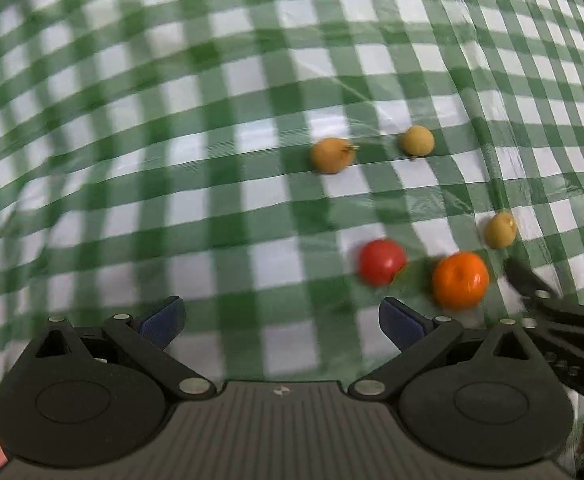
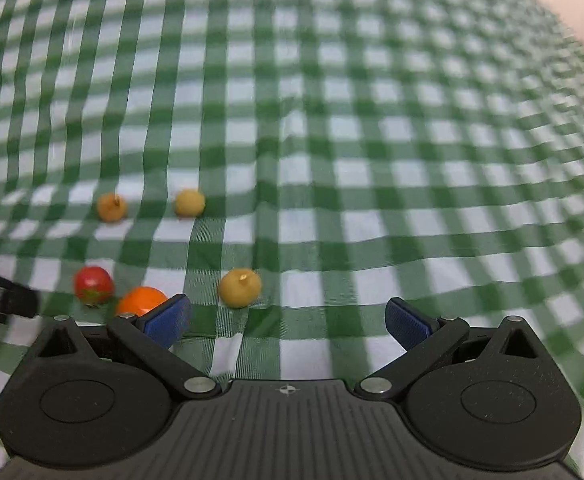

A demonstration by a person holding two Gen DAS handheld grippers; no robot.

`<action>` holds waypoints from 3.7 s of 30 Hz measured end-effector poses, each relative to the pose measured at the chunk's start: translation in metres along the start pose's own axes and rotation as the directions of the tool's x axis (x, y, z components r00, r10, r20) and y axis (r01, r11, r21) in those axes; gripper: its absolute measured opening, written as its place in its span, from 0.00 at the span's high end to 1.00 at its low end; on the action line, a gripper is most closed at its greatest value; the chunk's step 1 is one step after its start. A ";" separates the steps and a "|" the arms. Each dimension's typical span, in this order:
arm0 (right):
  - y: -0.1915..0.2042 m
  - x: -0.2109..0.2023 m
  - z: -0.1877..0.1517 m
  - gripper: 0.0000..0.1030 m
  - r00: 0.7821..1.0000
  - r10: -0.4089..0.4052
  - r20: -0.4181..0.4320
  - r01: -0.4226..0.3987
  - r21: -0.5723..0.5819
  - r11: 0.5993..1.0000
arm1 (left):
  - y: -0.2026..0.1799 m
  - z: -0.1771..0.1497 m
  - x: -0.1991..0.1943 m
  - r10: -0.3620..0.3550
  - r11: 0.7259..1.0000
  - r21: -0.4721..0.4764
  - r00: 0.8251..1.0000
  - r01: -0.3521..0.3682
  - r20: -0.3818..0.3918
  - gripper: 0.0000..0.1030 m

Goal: Organize fruits
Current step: 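Reach both tools to the fruits and grasp a red tomato with the left tool, then carry the red tomato with the left tool while the right tool carries a yellow fruit to the plate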

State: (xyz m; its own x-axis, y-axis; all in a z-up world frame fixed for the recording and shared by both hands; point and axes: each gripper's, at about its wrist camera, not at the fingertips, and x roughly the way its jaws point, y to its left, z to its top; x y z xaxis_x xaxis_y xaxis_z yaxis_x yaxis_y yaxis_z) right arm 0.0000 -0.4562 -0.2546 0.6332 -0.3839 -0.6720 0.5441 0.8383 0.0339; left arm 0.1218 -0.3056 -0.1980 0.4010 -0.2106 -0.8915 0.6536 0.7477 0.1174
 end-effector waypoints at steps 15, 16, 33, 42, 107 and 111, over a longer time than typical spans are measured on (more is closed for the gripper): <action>-0.001 0.048 0.004 0.01 0.998 0.041 0.045 -0.040 -0.027 0.999 | -0.008 0.024 0.052 -0.057 0.998 -0.026 0.998 0.057 0.014 0.00; -0.002 0.048 0.003 0.01 0.998 0.042 0.044 -0.040 -0.027 0.999 | -0.009 0.024 0.053 -0.056 0.998 -0.025 0.998 0.056 0.014 0.00; 0.032 0.021 -0.009 0.71 0.991 0.128 0.042 -0.123 -0.097 0.988 | -0.010 0.030 0.027 -0.128 0.991 -0.051 0.991 0.126 -0.030 0.66; 0.035 -0.038 -0.002 0.71 0.990 0.124 0.071 -0.115 -0.120 0.986 | 0.002 0.010 -0.025 -0.110 0.992 -0.053 0.994 0.110 0.016 0.66; 0.181 -0.365 -0.095 0.71 0.901 0.433 0.033 -0.410 -0.257 0.875 | 0.183 -0.297 -0.323 0.099 0.924 -0.380 0.983 -0.032 0.157 0.66; 0.183 -0.353 -0.088 0.71 0.905 0.424 0.022 -0.406 -0.253 0.878 | 0.193 -0.291 -0.314 0.095 0.917 -0.397 0.985 -0.029 0.146 0.66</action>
State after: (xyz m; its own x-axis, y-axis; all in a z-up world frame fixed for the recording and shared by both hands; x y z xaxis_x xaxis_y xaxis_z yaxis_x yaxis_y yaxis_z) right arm -0.1725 -0.1327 -0.0765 0.8161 -0.0001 -0.5779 0.0815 0.9900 0.1148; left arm -0.0642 0.0882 -0.0223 0.5508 -0.2288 -0.8027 0.3331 0.9420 -0.0399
